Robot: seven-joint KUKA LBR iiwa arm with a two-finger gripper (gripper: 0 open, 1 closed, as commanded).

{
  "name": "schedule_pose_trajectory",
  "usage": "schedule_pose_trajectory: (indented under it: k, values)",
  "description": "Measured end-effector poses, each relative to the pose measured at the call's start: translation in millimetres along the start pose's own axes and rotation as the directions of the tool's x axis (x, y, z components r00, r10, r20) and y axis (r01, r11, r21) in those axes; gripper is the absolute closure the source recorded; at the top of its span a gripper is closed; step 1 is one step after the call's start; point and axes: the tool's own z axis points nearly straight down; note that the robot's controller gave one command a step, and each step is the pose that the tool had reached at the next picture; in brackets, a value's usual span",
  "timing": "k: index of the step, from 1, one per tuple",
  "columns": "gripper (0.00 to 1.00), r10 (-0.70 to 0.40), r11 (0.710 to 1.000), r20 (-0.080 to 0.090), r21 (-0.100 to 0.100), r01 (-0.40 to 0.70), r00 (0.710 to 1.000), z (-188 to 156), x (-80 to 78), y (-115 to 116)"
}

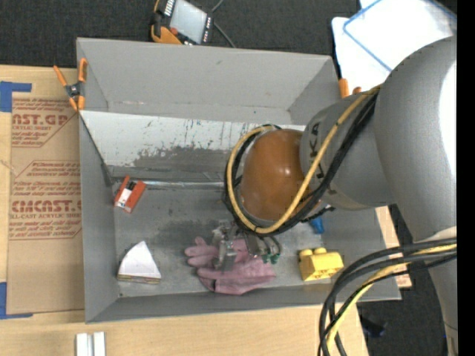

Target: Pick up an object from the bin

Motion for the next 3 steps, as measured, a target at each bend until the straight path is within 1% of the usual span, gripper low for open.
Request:
schedule_pose_trajectory:
  k: [1,2,3]
  values:
    - [1.0,0.0,1.0,0.0,0.0,0.0,1.0,0,0.0,0]
    - [1.0,-0.025,1.0,-0.004,0.0,0.025,1.0,-98,-6.0,-11]
    - [1.0,0.011,1.0,-0.008,-0.001,-0.011,1.0,-125,4.2,-15]
